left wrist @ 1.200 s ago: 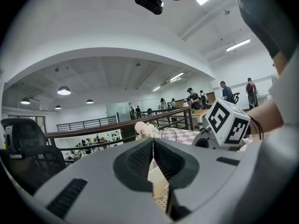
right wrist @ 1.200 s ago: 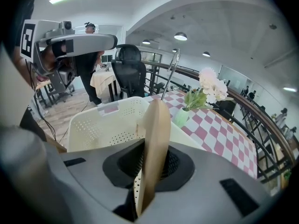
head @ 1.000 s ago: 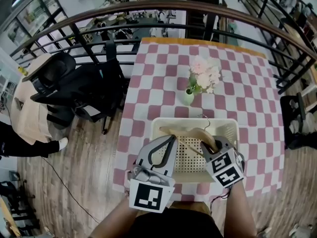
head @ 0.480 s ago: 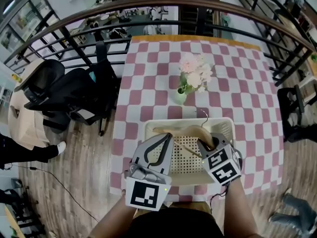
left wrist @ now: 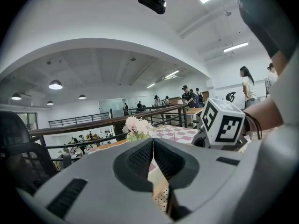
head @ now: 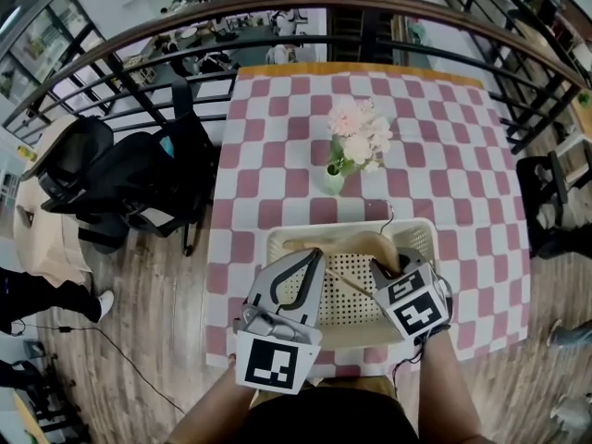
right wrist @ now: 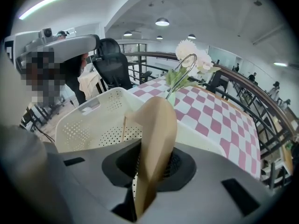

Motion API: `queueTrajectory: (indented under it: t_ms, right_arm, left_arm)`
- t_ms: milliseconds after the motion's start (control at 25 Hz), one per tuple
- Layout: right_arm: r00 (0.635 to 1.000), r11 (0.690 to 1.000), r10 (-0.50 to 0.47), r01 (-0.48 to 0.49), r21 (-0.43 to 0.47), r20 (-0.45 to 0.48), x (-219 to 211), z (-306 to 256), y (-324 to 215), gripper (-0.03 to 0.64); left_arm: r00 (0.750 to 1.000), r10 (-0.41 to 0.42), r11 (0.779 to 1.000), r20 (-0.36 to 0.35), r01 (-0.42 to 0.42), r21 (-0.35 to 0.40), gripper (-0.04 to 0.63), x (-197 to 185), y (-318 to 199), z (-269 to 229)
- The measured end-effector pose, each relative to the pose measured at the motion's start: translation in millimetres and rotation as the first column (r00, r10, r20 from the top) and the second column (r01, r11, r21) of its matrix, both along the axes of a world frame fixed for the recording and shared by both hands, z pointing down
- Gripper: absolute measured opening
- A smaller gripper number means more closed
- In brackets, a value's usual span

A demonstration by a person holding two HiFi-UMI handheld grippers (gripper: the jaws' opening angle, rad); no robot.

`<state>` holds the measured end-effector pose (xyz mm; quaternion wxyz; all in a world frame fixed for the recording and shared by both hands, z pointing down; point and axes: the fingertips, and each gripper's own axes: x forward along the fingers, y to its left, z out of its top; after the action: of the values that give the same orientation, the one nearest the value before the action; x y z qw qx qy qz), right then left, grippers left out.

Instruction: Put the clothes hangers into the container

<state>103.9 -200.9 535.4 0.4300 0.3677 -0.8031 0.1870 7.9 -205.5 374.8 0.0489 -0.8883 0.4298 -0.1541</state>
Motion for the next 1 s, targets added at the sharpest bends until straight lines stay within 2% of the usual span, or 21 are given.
queueTrajectory:
  t_ms: [120, 600, 1000]
  right_arm:
    - [0.999, 0.999, 0.022, -0.023, -0.032, -0.028, 5.8, 9.9, 0.5, 0.065]
    - [0.98, 0.996, 0.086, -0.087, 0.001, -0.181, 26.4, 26.5, -8.0, 0.086]
    - [0.959, 0.994, 0.106, -0.111, -0.004, -0.262, 36.7, 37.7, -12.3, 0.089]
  left_arm:
    - [1.0, 0.003, 1.0, 0.001, -0.003, -0.006, 0.011, -0.4, -0.2, 1.8]
    - [1.0, 0.007, 1.0, -0.001, -0.007, -0.01, 0.011, -4.4, -6.4, 5.4]
    - [1.0, 0.022, 0.999, -0.01, -0.022, -0.026, 0.011, 0.8, -9.9, 11.2]
